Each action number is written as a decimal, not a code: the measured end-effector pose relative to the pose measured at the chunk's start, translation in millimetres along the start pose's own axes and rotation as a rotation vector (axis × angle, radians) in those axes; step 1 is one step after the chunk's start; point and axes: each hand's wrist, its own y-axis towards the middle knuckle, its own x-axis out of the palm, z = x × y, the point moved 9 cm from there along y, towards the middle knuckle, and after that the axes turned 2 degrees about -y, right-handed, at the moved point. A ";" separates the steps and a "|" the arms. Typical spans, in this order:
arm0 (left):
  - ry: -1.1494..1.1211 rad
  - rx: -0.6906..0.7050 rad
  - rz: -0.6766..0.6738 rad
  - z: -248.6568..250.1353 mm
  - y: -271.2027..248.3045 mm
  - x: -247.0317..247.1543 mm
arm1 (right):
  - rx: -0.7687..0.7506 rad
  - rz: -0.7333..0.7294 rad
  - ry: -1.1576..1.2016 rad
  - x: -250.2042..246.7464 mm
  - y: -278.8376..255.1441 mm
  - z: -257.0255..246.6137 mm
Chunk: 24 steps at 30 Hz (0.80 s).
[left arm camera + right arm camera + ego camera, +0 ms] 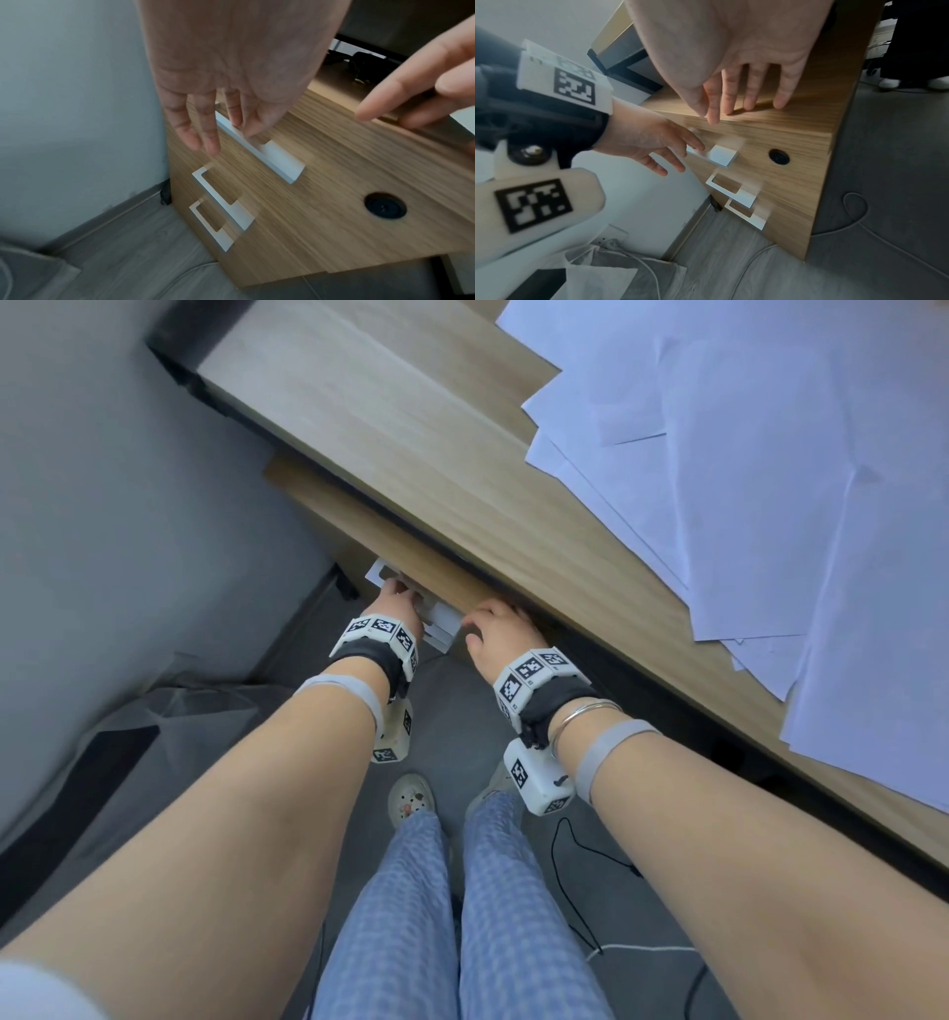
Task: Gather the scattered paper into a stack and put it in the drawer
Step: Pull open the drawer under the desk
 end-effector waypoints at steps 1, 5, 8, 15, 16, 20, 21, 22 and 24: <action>-0.023 -0.014 0.001 -0.8 0.3 -0.4 | 0.003 -0.002 0.004 0.2 -0.1 -0.5; -0.063 -0.018 0.019 -6.7 -8.8 -0.4 | 0.019 0.001 -0.004 0.8 -0.4 0.3; -0.045 -0.053 -0.014 -15.5 -15.6 4.8 | 0.014 0.008 -0.012 1.0 -1.4 -1.0; -0.466 -0.339 -0.021 -59.6 -33.1 13.1 | 0.054 0.043 -0.009 2.1 -2.1 -3.4; -0.432 -0.288 -0.013 -60.5 -31.7 15.9 | 0.060 0.046 -0.016 1.9 -2.0 -3.8; -0.275 -0.207 -0.016 -70.0 -41.7 18.1 | 0.073 0.049 -0.054 3.6 -1.5 -3.4; -0.241 -0.198 -0.029 -71.2 -49.9 17.8 | 0.074 0.051 -0.060 4.3 -1.4 -3.3; -0.237 -0.200 -0.031 -73.3 -56.5 18.0 | 0.077 0.054 -0.067 5.0 -1.4 -3.0; -0.289 -0.236 -0.035 -81.5 -66.3 20.8 | 0.090 0.056 -0.084 7.2 -1.2 -2.7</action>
